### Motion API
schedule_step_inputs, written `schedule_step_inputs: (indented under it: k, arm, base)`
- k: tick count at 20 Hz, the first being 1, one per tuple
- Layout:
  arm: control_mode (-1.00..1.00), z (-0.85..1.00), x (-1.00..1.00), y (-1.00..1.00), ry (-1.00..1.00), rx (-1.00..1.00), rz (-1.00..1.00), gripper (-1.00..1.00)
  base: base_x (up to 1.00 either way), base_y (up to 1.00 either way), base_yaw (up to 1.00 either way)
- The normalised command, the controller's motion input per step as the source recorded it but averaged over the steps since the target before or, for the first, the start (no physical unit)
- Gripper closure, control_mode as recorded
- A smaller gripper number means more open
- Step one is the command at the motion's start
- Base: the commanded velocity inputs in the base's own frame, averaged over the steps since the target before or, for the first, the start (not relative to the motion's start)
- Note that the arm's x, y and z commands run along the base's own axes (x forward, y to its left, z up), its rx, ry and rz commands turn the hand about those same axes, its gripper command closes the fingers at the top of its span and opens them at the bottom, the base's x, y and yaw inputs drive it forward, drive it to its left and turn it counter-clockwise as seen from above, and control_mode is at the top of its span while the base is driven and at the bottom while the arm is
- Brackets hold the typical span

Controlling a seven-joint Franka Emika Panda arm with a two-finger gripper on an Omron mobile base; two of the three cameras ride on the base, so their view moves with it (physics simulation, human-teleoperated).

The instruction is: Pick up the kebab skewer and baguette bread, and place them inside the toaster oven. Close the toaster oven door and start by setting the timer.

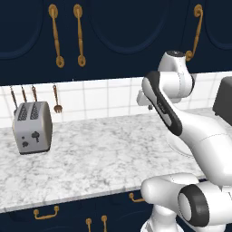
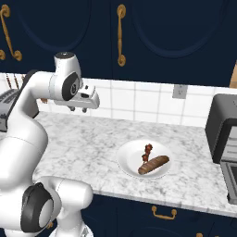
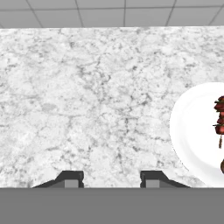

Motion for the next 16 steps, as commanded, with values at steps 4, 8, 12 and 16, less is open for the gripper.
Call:
schedule_step_inputs:
  k: [4,8,12,16]
  arm:
    - [1.0,0.0,0.0,0.0,0.0,0.0,0.0,-1.0]
    - [1.0,0.0,0.0,0.0,0.0,0.0,0.0,-1.0]
    - [1.0,0.0,0.0,0.0,0.0,0.0,0.0,-1.0]
    - [1.0,0.0,0.0,0.0,0.0,0.0,0.0,-1.0]
  base:
    - [0.0,0.0,0.0]
    - [0.0,0.0,0.0]
    - [0.0,0.0,0.0]
    - [-0.01,-0.46,0.0]
